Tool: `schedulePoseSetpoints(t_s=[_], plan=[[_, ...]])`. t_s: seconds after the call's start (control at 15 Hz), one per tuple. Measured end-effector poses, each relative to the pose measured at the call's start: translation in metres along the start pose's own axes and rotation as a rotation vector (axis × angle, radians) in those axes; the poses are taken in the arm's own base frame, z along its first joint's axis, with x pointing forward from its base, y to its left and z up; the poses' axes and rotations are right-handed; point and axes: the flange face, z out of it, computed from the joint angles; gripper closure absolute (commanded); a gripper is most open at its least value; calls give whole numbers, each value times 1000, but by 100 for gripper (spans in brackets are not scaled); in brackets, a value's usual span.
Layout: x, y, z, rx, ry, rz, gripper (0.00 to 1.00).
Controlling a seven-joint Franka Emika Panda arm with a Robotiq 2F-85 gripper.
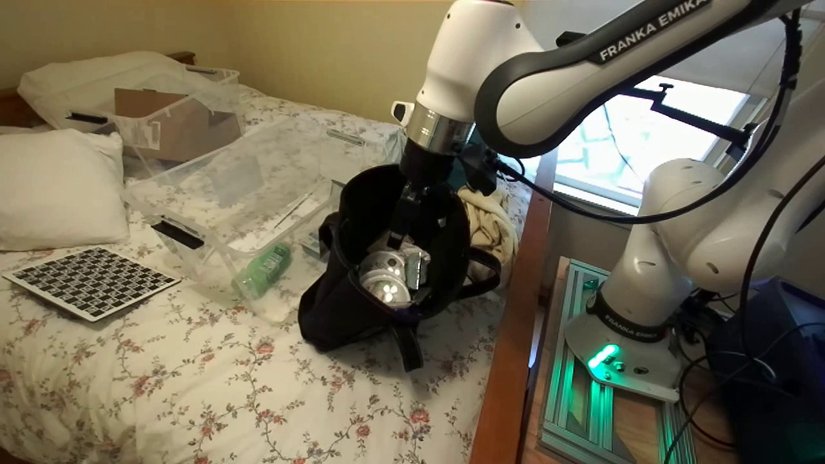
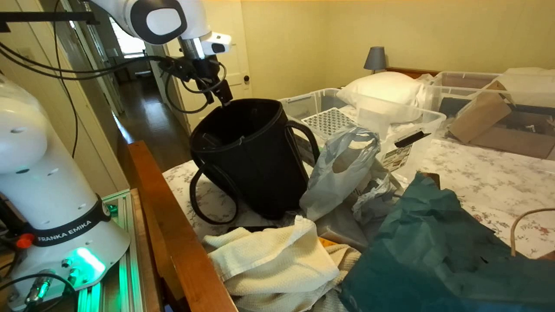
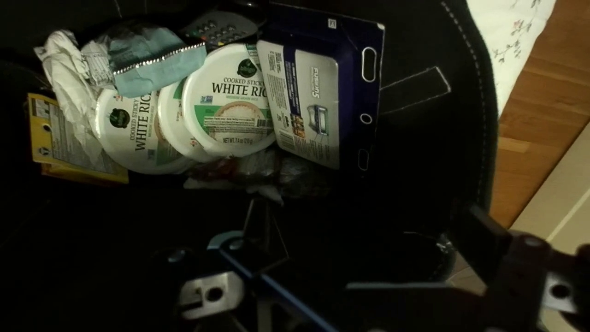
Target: Remove the white cloth from the black bag
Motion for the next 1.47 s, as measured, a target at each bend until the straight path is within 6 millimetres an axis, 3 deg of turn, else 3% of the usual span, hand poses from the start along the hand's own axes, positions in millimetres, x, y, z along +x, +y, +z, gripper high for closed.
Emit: schedulePoseSetpoints(t_s=[0.87,1.47], plan=[[28,49,66,-42,-11,158,0],[30,51,70,-44,-14,172,0]])
